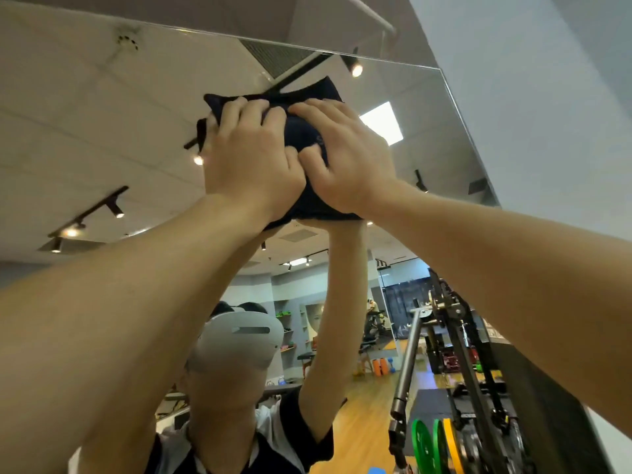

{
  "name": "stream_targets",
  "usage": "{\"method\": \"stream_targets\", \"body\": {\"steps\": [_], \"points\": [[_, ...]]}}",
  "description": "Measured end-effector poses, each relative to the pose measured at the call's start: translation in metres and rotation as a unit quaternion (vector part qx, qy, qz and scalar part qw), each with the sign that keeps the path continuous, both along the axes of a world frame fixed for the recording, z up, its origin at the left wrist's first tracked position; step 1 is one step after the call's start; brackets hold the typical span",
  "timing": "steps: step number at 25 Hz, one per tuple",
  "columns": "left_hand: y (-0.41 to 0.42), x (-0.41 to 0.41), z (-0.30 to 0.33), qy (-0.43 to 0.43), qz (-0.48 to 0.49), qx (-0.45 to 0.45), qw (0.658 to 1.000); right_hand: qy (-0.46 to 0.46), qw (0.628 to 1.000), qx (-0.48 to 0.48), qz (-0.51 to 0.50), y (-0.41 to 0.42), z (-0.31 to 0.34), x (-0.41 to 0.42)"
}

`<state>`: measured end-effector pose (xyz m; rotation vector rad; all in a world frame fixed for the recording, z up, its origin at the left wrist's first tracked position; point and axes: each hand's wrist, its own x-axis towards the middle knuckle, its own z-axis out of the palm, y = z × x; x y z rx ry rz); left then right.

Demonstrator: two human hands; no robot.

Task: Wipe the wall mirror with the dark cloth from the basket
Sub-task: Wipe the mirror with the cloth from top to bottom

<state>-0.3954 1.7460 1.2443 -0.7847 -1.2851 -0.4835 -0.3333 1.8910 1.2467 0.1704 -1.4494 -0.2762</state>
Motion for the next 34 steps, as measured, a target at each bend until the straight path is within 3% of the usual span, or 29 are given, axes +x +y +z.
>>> {"method": "stream_targets", "body": {"steps": [15, 23, 34], "points": [[0.219, 0.084, 0.017, -0.013, 0.021, -0.087, 0.996, 0.019, 0.998, -0.056, -0.013, 0.216, 0.002, 0.078], [0.227, 0.087, 0.011, -0.013, 0.008, -0.09, 0.996, 0.02, 0.998, -0.063, 0.01, 0.231, -0.003, 0.077], [0.241, 0.097, -0.043, 0.006, 0.005, -0.115, 0.993, 0.032, 0.997, -0.066, 0.038, 0.246, -0.064, 0.082]]}}
